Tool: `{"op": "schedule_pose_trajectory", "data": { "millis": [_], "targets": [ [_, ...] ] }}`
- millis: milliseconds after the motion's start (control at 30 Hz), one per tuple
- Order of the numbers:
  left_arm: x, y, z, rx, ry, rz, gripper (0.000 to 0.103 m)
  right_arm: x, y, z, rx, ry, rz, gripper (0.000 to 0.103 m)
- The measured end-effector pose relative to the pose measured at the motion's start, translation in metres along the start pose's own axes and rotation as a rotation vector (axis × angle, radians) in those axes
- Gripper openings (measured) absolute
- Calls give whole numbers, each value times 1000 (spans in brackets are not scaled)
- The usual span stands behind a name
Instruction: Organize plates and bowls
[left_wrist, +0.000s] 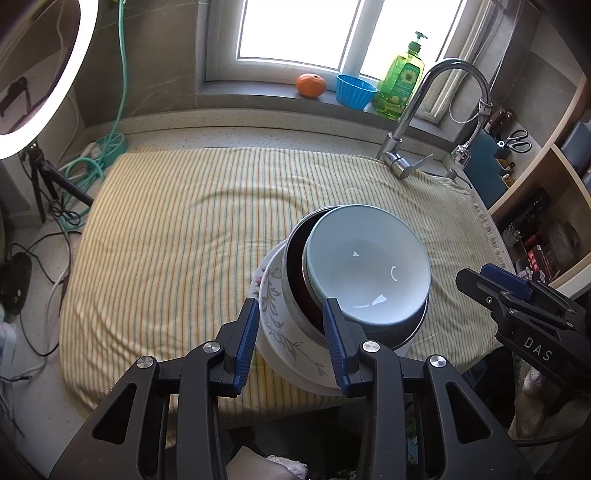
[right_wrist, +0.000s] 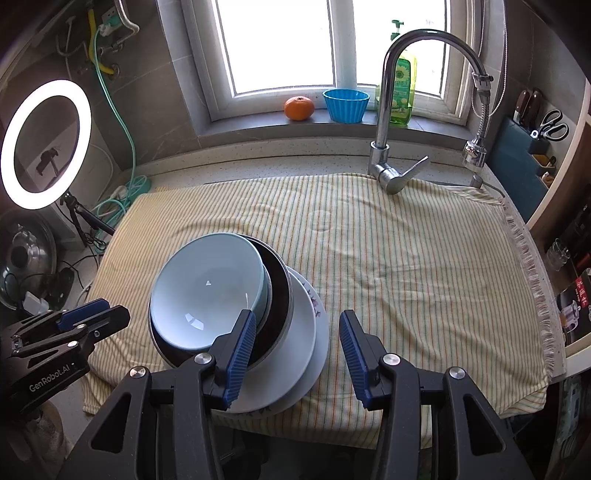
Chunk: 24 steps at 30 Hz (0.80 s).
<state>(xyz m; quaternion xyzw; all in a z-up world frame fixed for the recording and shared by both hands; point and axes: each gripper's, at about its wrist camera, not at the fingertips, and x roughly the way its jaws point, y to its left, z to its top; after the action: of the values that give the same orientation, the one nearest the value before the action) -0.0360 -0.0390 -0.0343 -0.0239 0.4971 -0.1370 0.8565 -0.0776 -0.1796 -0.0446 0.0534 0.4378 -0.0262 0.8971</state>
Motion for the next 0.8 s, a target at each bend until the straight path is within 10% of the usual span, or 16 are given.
{"op": "schedule_pose_trajectory", "data": {
  "millis": [800],
  "targets": [
    [3,-1,3,0,2,-10,48,4,-2,2,-7,7,-1,43]
  ]
}}
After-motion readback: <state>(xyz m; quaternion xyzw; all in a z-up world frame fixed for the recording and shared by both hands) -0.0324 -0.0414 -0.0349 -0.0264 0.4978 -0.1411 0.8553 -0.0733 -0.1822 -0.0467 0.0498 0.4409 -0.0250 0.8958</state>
